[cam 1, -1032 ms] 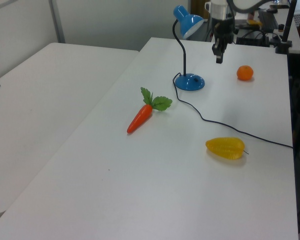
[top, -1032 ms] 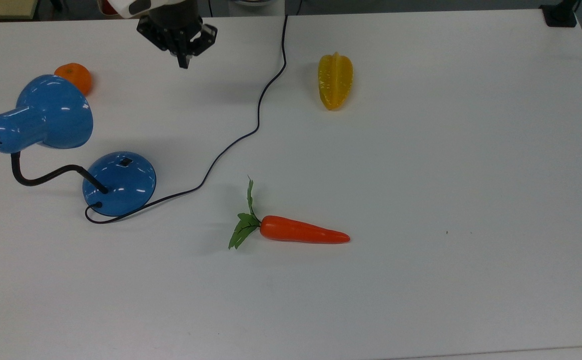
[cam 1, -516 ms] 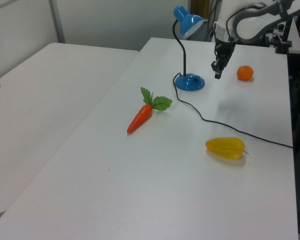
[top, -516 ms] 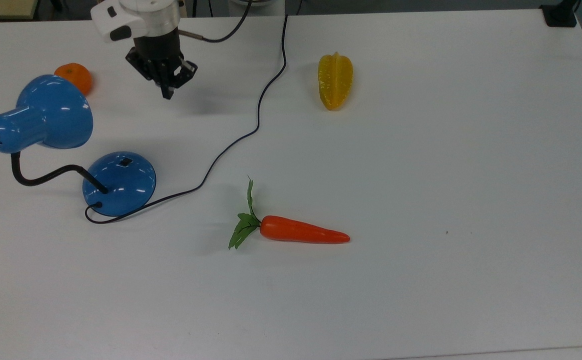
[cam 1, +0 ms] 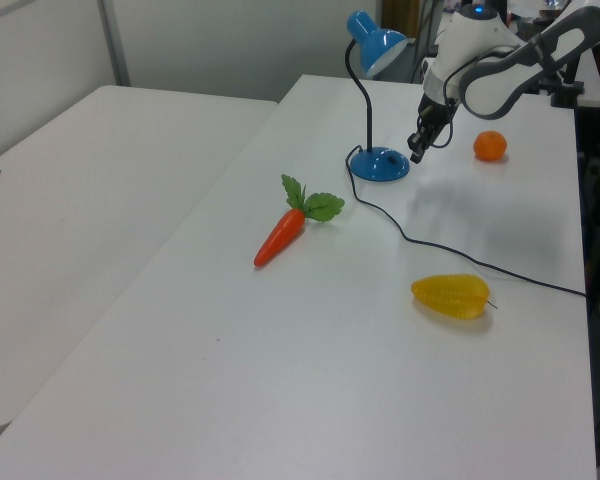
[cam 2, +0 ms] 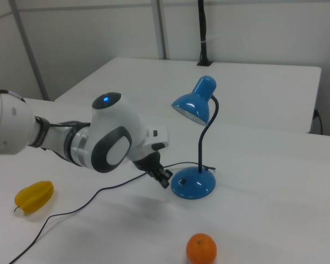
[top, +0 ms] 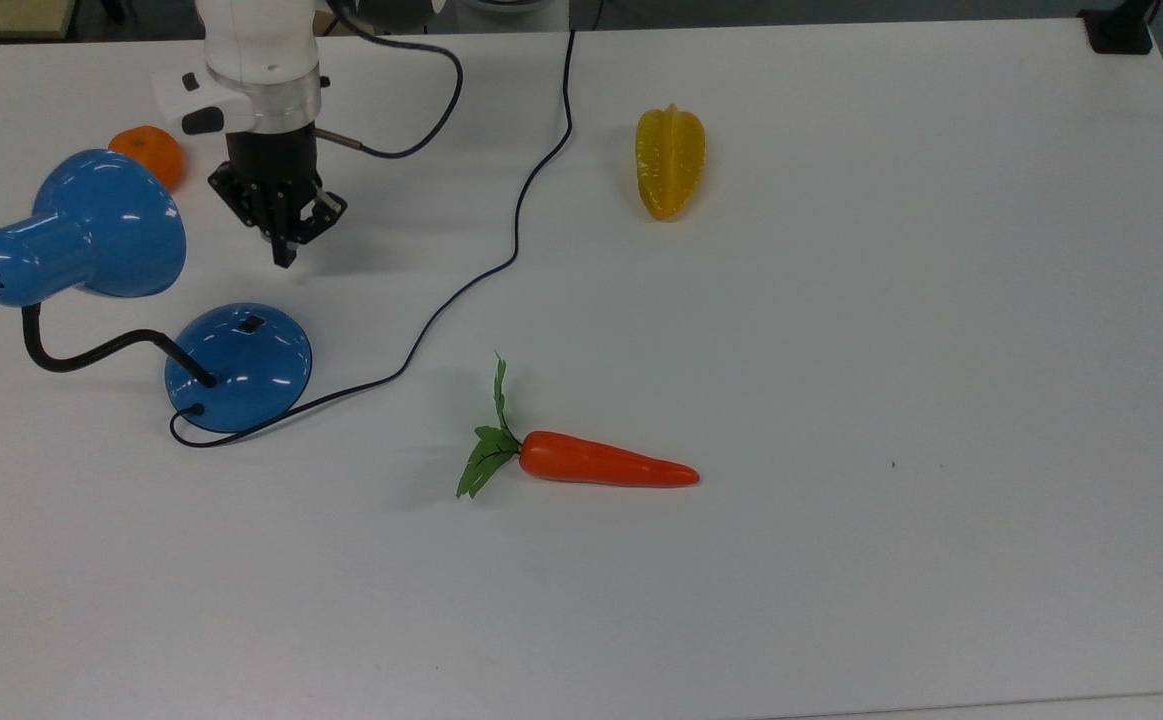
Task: Turn on desk lamp
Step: 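Move the gripper down toward the blue lamp's round base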
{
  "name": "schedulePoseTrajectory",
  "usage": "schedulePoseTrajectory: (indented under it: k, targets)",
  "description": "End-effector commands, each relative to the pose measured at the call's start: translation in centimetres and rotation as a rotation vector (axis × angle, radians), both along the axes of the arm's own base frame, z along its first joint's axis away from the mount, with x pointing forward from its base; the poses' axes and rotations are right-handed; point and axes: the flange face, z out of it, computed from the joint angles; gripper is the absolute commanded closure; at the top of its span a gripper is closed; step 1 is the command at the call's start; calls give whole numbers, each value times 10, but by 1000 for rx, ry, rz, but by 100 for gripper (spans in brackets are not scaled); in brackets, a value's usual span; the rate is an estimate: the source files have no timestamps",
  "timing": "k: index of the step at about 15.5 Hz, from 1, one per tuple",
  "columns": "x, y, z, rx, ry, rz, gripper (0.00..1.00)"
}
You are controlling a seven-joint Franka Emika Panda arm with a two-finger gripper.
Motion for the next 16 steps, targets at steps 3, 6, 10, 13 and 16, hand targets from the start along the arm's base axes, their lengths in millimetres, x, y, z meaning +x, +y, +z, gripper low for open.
schedulePoseTrajectory:
  k: [3, 6, 10, 13, 16]
  targets:
    - [23, -16, -3, -29, -115, -5, 100]
    - [34, -18, -7, -38, -128, 9, 100]
    - [43, -20, -12, -37, -132, 9, 100]
    - [47, -19, -12, -37, -137, 10, 100]
    - [47, -19, -16, -36, -131, 11, 100]
